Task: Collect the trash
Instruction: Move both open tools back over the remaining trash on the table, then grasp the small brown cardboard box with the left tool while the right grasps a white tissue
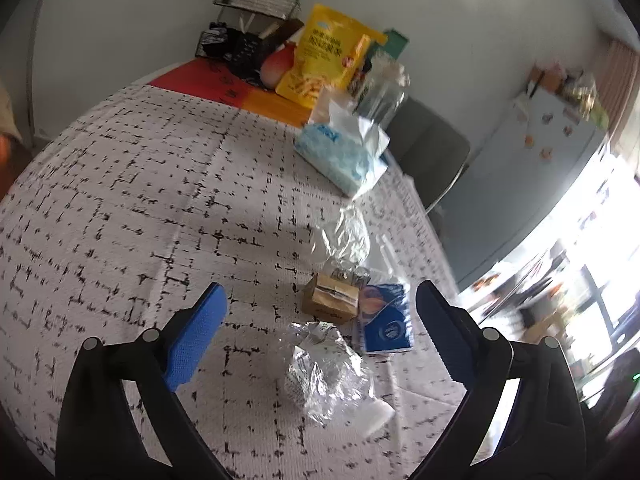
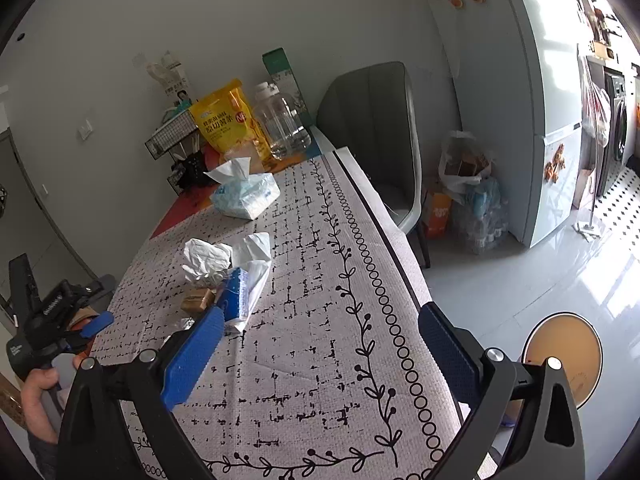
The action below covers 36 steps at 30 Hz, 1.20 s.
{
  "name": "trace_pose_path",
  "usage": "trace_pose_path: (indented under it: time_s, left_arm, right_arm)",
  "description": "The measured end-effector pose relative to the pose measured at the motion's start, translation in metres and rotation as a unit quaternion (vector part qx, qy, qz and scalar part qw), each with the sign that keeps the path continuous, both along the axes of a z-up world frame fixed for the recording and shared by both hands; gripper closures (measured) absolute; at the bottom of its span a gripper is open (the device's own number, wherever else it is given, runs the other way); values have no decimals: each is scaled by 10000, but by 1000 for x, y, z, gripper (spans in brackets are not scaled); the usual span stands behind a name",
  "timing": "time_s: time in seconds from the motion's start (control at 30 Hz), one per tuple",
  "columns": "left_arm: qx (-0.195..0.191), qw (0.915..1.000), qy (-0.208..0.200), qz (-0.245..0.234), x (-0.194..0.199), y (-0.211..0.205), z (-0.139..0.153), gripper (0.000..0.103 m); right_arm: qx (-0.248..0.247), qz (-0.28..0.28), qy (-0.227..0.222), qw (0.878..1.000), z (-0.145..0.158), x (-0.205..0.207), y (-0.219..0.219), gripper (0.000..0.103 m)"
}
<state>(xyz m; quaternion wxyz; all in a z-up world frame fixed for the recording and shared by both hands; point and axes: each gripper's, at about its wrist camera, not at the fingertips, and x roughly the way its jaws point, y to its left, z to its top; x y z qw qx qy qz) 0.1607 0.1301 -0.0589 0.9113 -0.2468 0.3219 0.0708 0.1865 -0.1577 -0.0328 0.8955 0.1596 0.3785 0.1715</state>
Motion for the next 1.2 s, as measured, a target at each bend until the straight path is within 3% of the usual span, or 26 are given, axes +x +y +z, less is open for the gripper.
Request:
trace_pose_path:
  time_s: [0.17,0.57,0.7,0.8,1.07,1.2]
  left_arm:
    - [185,9988,422,-187,33,-13,-17,20]
    - [747,9895,1199,-308,77,-32,-51,22]
    - [704,9882,1334,-280,82,-28,-63,36]
    - [672,9895,1256,-238,82,-24,-63,54]
    - [193,9974,700,10,66,1,-49,54]
    - [62,9985,455,285,54,19,-40,54]
  right_arm:
    - [33,4,92,10000,-1,15,-1,8]
    - [23,277,411,9988,-17,53,16,8]
    - [29,419,479,9980,-22,62,28,8]
    - [61,502,554,9972,-26,71,39,9]
    - [277,939,981,9903,-42,111,84,42]
    - [328,1098,1251,9855,-56,129,107,54]
